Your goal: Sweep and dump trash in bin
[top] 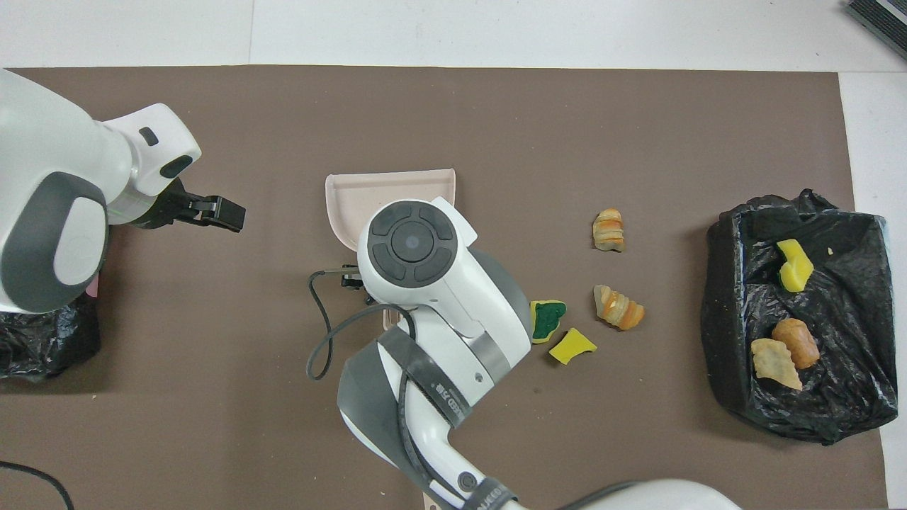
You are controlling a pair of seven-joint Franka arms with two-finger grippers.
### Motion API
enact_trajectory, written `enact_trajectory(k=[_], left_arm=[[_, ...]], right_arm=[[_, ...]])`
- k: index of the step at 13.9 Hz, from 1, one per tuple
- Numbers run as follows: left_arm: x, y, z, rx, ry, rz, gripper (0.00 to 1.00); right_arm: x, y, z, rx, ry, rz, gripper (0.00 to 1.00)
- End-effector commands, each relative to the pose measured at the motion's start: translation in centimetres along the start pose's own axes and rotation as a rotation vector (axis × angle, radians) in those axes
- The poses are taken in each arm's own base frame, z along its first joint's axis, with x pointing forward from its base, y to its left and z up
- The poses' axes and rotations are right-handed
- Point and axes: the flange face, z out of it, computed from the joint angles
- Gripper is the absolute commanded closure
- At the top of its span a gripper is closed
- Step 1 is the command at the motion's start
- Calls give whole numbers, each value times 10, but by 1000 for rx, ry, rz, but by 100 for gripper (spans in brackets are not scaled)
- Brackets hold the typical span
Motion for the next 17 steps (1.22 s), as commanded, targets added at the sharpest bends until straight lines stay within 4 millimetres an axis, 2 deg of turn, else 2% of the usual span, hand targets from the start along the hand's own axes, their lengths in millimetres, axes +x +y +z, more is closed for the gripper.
enact_trajectory(k=[1,2,4,6,8,10,11,12,14,16,17], left_arm=[[17,37,34,-14,21,-28,0],[20,56,43,-16,27,-29,0],[22,84,57,-18,29,-70,0],[17,126,73,-20,22,-106,0],[9,164,86,-19,10,-136,0],[-4,189,104,-15,-4,-163,0],[-11,200,112,-15,-3,-173,0],[-18,207,120,-10,-12,-185,0],[-27,216,132,-4,-21,-207,0],[-35,220,140,-1,-27,-218,0],[-36,221,139,2,-31,-215,15]], right_arm=[[-59,36,-18,-30,-22,20,29],[-79,45,-17,-47,-33,9,29],[-121,50,-6,-82,-60,-40,30],[-149,65,6,-104,-92,-60,30],[-170,73,12,-81,-142,-67,31],[-182,81,17,-66,-176,-69,34],[-187,77,19,-53,-194,-64,36],[-200,66,25,-49,-210,-83,36],[-208,60,34,-47,-210,-86,36],[-229,50,52,-58,-217,-136,41],[-237,43,70,-60,-214,-144,44]])
